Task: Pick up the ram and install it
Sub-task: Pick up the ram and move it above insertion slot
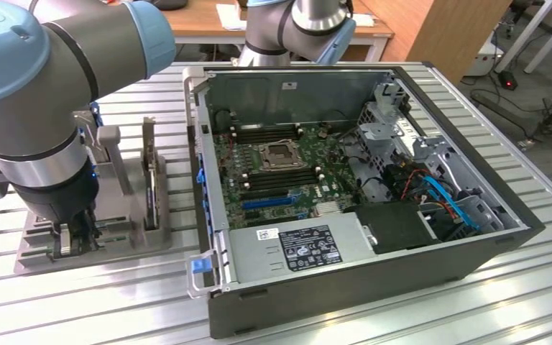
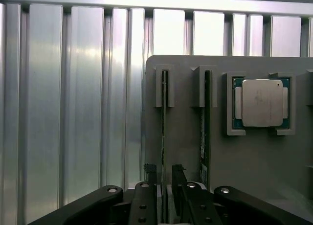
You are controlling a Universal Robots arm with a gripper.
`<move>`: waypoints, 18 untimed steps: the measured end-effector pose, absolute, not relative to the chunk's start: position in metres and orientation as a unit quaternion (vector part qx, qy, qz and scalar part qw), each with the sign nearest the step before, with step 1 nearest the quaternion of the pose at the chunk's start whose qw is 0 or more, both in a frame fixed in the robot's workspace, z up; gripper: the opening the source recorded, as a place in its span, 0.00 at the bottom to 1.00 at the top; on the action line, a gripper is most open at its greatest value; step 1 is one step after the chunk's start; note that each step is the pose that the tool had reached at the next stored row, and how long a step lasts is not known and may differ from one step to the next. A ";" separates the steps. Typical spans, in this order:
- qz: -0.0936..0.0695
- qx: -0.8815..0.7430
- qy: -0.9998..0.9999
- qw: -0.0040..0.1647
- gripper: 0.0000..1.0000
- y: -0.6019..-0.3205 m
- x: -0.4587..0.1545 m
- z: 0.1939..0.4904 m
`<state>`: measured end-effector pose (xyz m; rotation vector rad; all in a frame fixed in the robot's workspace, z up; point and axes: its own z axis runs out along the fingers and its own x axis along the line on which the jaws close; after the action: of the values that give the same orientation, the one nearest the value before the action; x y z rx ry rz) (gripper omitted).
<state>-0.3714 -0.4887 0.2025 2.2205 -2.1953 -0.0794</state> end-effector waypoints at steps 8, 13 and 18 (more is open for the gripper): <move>-0.025 0.711 -0.703 0.009 0.26 -0.489 -0.371 0.204; -0.025 0.711 -0.703 0.009 0.26 -0.489 -0.370 0.204; -0.025 0.711 -0.703 0.009 0.26 -0.489 -0.369 0.203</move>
<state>-0.3694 -0.4887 0.2032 2.2207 -2.1954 -0.0793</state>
